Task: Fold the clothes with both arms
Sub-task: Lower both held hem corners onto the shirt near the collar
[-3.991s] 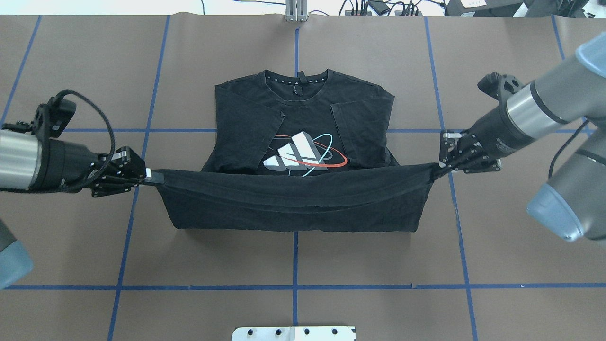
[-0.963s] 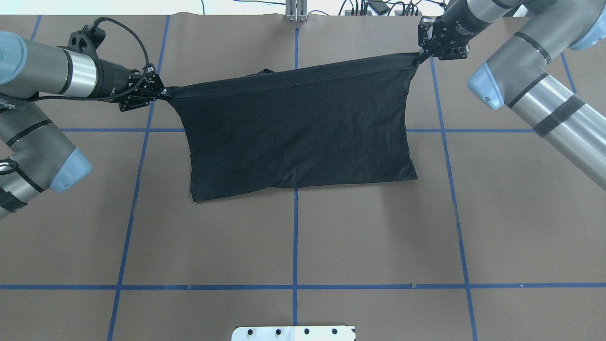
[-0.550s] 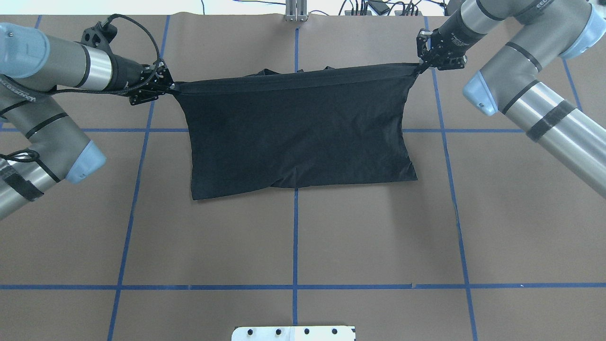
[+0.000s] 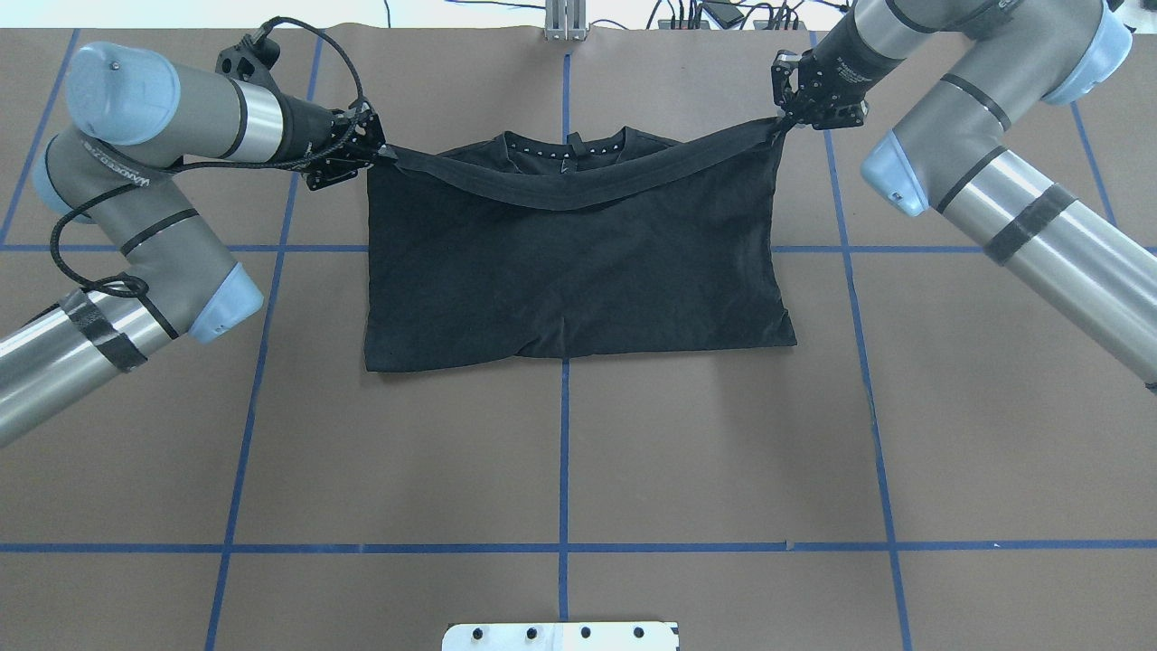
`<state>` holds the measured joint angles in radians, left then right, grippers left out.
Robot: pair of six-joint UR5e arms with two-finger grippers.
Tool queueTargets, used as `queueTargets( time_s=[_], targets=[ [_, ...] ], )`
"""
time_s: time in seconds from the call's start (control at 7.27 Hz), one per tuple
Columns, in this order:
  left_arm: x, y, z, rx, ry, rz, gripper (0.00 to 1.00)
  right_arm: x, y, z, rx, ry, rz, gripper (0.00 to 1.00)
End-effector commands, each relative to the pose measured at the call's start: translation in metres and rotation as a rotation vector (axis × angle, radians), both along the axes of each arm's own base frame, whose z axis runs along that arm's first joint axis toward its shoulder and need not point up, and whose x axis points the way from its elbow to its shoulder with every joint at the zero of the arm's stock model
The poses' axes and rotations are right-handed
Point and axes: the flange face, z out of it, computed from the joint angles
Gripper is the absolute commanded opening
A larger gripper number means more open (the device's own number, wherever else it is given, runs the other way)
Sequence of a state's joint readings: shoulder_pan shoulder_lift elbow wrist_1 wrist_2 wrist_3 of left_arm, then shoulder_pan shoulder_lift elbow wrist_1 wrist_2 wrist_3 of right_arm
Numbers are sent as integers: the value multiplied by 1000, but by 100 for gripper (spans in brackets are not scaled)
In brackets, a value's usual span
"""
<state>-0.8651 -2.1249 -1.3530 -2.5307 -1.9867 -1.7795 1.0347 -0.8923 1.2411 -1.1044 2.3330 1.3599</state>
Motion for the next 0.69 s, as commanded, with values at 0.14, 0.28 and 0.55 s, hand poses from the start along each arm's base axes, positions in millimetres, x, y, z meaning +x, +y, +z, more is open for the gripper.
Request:
queueTargets(
  time_s=[0.14,0.28,0.55],
  targets=[
    [3,2,4,-14,0,-8,0,-7,3,-2,3,1,-8,0],
    [2,1,4,-15,-1,-9,0,-8,1,4,-6,6,-10,0],
    [-1,0,3,-5,-3,-8,88,-12,0,-1,-11,1,-17,100]
  ],
)
